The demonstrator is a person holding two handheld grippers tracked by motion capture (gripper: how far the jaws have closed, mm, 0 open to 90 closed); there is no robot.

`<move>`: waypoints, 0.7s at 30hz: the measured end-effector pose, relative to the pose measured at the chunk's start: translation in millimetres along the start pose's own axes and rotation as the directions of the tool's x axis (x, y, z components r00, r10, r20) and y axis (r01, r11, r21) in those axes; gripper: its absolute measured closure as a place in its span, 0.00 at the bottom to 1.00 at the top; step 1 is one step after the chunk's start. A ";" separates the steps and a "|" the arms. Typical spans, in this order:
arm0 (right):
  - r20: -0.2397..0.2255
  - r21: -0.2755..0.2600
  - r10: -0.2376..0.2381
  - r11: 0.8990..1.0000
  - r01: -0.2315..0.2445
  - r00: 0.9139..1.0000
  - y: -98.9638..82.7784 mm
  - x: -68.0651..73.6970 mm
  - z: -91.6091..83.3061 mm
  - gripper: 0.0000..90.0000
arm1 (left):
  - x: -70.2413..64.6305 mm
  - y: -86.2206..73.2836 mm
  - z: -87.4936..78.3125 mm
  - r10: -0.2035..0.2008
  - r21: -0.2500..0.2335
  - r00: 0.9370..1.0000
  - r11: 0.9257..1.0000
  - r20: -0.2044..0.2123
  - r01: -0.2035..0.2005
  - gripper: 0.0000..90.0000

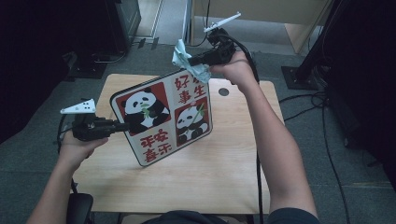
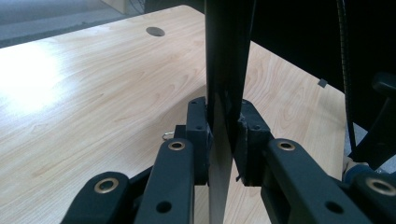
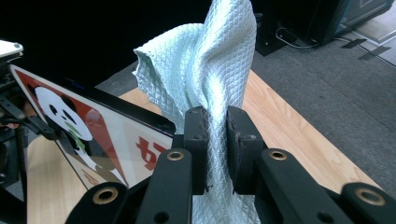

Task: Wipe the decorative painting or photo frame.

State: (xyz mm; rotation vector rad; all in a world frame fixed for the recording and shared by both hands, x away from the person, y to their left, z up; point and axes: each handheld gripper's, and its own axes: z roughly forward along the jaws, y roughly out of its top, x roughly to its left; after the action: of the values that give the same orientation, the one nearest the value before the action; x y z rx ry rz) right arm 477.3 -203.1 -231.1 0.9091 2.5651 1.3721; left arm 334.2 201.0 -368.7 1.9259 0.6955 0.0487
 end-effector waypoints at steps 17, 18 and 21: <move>0.065 0.004 0.009 1.000 -0.010 0.998 -4.2 -10.9 -10.7 0.89 | -0.1 0.1 -0.4 0.002 0.003 1.000 1.000 -0.009 -0.002 0.87; 0.068 0.005 0.012 1.000 -0.013 0.998 -4.5 -11.2 -11.2 0.89 | 0.0 0.0 -0.5 0.001 0.003 1.000 1.000 -0.008 -0.001 0.87; 0.079 0.008 0.015 1.000 -0.015 0.997 -6.0 -13.6 -13.4 0.89 | 0.1 -0.1 -0.4 0.001 0.004 1.000 1.000 -0.009 -0.001 0.87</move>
State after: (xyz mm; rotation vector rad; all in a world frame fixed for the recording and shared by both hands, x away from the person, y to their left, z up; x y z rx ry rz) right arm 481.0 -222.7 -230.4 0.9658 2.5130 1.3029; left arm 334.1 201.4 -368.5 1.9304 0.7007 0.0565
